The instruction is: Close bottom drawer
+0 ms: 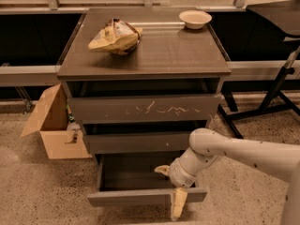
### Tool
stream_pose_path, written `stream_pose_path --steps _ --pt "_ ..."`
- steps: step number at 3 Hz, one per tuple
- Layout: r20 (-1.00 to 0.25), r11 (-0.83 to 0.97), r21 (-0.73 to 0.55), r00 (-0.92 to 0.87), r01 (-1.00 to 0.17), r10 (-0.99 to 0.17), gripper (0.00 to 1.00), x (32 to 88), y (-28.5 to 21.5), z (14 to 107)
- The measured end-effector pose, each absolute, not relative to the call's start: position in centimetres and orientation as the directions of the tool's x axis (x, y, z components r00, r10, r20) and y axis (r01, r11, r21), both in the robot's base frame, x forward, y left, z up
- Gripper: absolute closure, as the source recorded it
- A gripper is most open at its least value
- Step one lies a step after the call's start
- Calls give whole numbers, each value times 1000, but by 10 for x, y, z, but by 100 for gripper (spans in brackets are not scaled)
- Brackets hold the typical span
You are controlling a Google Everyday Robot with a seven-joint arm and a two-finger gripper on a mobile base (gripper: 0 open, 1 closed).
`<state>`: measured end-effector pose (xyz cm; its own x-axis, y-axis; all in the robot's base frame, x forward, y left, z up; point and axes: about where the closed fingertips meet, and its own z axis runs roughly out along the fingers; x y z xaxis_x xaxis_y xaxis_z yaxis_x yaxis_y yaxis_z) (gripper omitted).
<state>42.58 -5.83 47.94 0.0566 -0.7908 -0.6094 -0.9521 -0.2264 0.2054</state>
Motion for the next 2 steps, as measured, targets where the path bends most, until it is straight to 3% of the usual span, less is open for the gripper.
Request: stream_pose_path --steps 2 --pt "-617 -318 287 79 -904 -783 0 412 -25 372"
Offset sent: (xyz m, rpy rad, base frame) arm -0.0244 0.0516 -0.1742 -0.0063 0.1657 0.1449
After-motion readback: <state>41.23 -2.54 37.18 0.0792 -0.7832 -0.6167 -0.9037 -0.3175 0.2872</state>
